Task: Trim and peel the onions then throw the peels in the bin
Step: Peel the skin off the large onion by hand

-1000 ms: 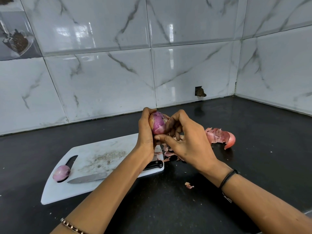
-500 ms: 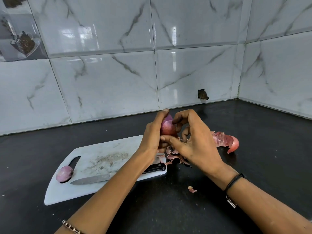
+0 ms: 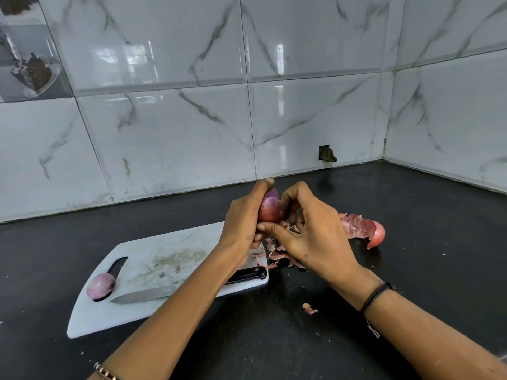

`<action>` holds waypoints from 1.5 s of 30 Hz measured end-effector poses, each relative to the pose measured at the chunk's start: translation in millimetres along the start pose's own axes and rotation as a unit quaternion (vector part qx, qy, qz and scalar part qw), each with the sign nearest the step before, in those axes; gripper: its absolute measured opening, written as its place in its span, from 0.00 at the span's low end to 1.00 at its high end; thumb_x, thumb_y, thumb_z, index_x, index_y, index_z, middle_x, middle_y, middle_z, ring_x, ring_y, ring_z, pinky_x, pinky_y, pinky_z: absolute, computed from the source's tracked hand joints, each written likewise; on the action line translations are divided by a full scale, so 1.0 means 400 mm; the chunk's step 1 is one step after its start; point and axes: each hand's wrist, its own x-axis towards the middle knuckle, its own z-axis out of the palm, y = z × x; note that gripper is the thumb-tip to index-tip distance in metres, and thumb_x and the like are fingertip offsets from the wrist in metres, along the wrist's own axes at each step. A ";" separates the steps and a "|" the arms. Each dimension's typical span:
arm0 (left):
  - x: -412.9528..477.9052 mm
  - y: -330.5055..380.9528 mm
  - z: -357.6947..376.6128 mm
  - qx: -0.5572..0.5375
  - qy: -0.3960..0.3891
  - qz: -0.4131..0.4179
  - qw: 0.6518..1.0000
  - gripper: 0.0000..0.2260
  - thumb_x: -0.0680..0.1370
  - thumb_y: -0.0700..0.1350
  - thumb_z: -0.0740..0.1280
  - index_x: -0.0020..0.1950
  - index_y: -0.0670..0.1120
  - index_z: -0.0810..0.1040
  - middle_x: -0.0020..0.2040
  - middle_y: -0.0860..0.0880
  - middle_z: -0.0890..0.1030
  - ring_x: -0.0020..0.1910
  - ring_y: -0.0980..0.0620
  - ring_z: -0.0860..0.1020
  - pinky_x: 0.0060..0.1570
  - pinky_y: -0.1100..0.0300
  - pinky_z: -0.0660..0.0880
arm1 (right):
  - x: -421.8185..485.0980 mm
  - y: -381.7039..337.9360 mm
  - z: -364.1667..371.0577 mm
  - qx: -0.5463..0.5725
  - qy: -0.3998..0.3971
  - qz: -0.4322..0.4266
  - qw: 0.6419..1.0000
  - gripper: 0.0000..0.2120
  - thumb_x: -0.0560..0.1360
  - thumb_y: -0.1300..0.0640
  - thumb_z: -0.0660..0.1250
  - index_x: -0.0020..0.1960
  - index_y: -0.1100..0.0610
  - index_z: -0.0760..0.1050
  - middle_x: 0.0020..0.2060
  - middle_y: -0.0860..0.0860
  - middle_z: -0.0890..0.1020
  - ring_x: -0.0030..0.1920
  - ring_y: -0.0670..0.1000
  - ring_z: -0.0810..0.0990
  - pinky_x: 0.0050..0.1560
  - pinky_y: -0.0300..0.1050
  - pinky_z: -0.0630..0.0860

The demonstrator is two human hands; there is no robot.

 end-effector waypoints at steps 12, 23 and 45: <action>-0.014 0.003 0.006 0.076 0.039 0.033 0.996 0.21 0.79 0.62 0.63 0.34 0.50 0.79 0.33 0.46 0.82 0.16 0.60 0.69 0.21 0.68 0.65 | 0.004 0.003 0.002 0.005 -0.014 0.007 1.000 0.30 0.64 0.54 0.84 0.58 0.55 0.71 0.49 0.44 0.75 0.41 0.38 0.75 0.39 0.29 0.70; -0.017 0.005 0.009 0.087 0.064 0.034 0.994 0.21 0.78 0.62 0.64 0.35 0.48 0.80 0.27 0.49 0.79 0.17 0.60 0.69 0.21 0.68 0.64 | 0.004 0.004 0.002 0.028 -0.010 0.008 1.000 0.28 0.65 0.56 0.83 0.56 0.54 0.70 0.45 0.41 0.75 0.40 0.35 0.75 0.39 0.27 0.69; -0.006 -0.006 0.000 0.107 0.080 0.069 0.989 0.20 0.77 0.61 0.66 0.36 0.47 0.84 0.34 0.45 0.85 0.32 0.50 0.83 0.33 0.58 0.73 | 0.007 0.011 0.004 0.005 0.007 -0.001 1.000 0.26 0.64 0.52 0.84 0.54 0.53 0.72 0.46 0.41 0.72 0.43 0.39 0.73 0.42 0.28 0.69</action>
